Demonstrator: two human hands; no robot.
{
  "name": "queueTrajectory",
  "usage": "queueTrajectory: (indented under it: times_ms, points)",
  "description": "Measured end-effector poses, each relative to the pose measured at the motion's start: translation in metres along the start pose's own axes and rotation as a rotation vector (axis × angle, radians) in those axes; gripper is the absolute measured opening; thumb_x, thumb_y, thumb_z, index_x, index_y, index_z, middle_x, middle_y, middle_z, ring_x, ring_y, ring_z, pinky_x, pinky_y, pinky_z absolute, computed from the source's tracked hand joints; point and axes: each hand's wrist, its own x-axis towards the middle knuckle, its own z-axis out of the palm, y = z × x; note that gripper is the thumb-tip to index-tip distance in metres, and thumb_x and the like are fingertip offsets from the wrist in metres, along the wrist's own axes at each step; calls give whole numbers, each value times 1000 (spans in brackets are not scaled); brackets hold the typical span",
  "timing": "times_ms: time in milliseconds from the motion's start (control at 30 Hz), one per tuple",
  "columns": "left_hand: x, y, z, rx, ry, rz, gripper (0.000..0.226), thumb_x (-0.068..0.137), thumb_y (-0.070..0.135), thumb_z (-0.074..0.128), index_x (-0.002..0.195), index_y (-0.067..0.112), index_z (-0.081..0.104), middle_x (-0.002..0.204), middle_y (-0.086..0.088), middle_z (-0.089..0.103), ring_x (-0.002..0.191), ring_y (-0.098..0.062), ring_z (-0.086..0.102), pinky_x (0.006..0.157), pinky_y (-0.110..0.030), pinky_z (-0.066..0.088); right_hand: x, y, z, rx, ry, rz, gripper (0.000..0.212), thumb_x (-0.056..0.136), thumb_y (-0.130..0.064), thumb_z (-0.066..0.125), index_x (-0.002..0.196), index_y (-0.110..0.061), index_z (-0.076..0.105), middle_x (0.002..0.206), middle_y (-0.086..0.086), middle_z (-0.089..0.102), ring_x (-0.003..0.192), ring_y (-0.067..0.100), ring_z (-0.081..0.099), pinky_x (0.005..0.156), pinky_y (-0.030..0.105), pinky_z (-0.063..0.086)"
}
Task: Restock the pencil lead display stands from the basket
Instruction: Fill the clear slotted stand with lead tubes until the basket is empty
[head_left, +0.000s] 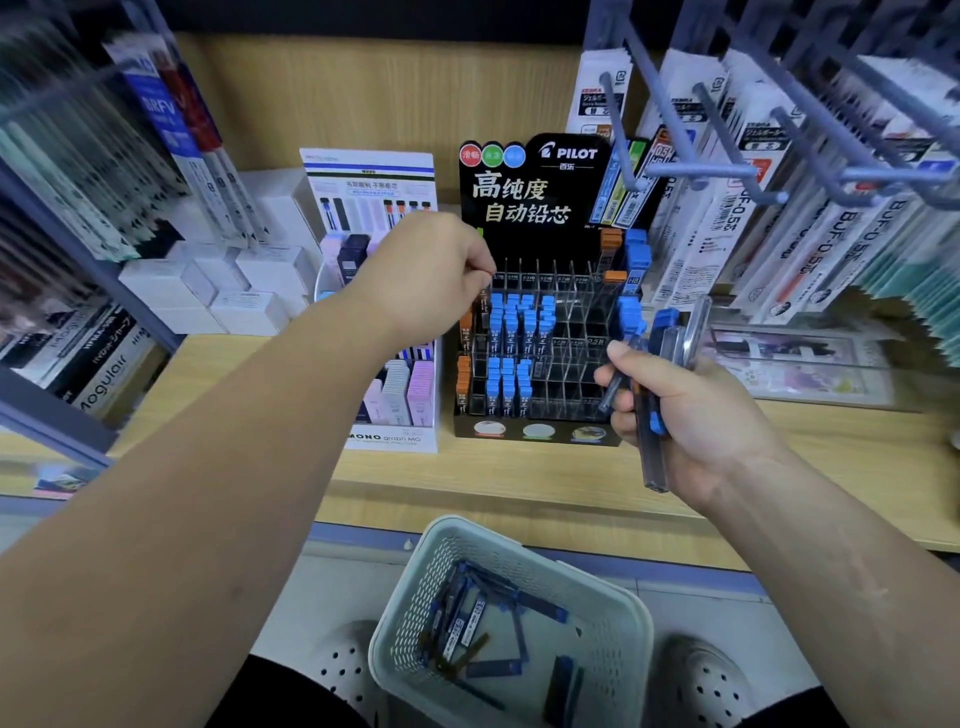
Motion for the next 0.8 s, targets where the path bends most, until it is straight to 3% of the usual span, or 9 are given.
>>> queueTrajectory:
  times_ms: [200,400,600,800]
  points:
    - [4,-4,-1,11,-21,24,19,98,12,59,106,11,77,97,2,70,88,-6,52,80,-20,37,-2,-2,0,8,-2,5,11,92,-14,71,100,-9,65,77,8,69,54,11,50,46,21,43]
    - [9,-11,4,135,-84,52,18,95,11,59,93,8,77,94,-5,74,92,-25,66,82,-39,53,-2,-1,0,-6,-5,1,14,91,-15,72,102,-10,65,79,9,69,55,11,51,48,22,43]
    - [5,-10,20,174,-97,45,12,90,16,67,87,13,78,83,-3,74,83,-24,67,78,-41,57,-3,-2,1,17,-51,-2,11,91,-14,71,100,-10,65,79,9,68,55,12,49,47,21,43]
    - [5,-7,19,113,-87,-27,3,84,17,73,82,18,76,65,15,56,80,-19,64,76,-41,58,-6,-4,2,92,-128,18,10,90,-14,70,97,-12,63,83,11,71,53,10,49,47,20,42]
